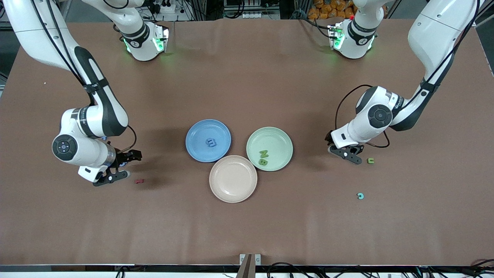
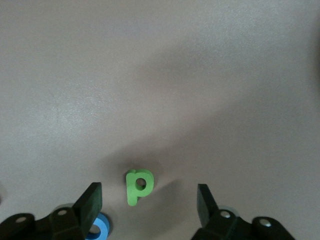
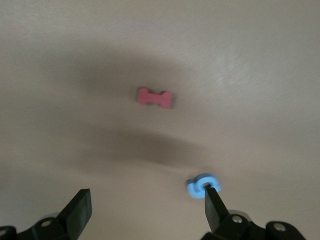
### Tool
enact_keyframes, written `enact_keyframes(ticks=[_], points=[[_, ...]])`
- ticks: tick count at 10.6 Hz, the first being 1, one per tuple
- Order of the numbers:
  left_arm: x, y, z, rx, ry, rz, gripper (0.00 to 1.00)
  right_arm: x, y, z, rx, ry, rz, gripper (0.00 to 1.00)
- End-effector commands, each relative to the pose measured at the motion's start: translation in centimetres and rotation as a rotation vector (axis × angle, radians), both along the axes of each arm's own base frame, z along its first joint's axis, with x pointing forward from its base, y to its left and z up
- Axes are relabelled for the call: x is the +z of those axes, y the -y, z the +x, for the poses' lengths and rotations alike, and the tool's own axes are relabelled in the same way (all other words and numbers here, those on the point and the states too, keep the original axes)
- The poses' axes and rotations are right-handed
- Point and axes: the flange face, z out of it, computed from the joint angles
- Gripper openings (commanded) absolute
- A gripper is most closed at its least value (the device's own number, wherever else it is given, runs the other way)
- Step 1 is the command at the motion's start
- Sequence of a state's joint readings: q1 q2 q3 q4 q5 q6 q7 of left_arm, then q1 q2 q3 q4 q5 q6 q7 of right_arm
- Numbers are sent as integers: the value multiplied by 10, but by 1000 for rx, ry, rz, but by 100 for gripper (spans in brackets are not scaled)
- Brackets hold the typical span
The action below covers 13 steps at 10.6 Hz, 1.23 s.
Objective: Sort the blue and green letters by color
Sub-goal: 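Grasp the green p with the left gripper while the right gripper grasps blue g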
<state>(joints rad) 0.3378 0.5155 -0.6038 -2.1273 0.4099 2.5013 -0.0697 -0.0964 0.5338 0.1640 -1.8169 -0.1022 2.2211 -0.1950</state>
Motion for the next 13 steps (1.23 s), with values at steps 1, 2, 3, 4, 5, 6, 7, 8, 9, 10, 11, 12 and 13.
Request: enact_keyframes(ticks=[1, 2, 3, 4, 5, 6, 7, 8, 9, 10, 11, 12, 13], points=[[-6, 2, 0, -12, 5, -1, 79, -30, 34, 8, 170, 57, 11, 100], [-7, 2, 0, -12, 4, -2, 79, -44, 43, 7, 203, 65, 21, 100], [-9, 2, 0, -19, 3, 0, 77, -55, 51, 6, 224, 68, 28, 100], [-11, 3, 0, -37, 7, 8, 76, -62, 57, 3, 233, 59, 33, 100], [-15, 1, 1, -35, 2, 7, 75, -70, 59, -4, 238, 43, 38, 100], [-16, 0, 1, -33, 1, 6, 71, -74, 56, -10, 240, 41, 40, 100], [-15, 2, 1, -36, 2, 6, 70, -77, 55, -15, 242, 40, 42, 100], [-17, 2, 2, -26, -1, 2, 68, -76, 56, -18, 241, 37, 42, 100], [-19, 3, 2, -13, -5, 0, 67, -73, 54, -21, 244, 37, 40, 100], [-20, 3, 4, -2, -4, -3, 63, -69, 54, -24, 247, 36, 38, 100], [-23, 3, 4, 2, -9, -7, 60, -64, 54, -27, 249, 37, 35, 100], [-23, 2, 5, -1, -7, -2, 53, -62, 54, -28, 249, 34, 34, 100], [-25, -2, 6, 5, -8, 3, 51, -61, 54, -28, 251, 35, 33, 100]])
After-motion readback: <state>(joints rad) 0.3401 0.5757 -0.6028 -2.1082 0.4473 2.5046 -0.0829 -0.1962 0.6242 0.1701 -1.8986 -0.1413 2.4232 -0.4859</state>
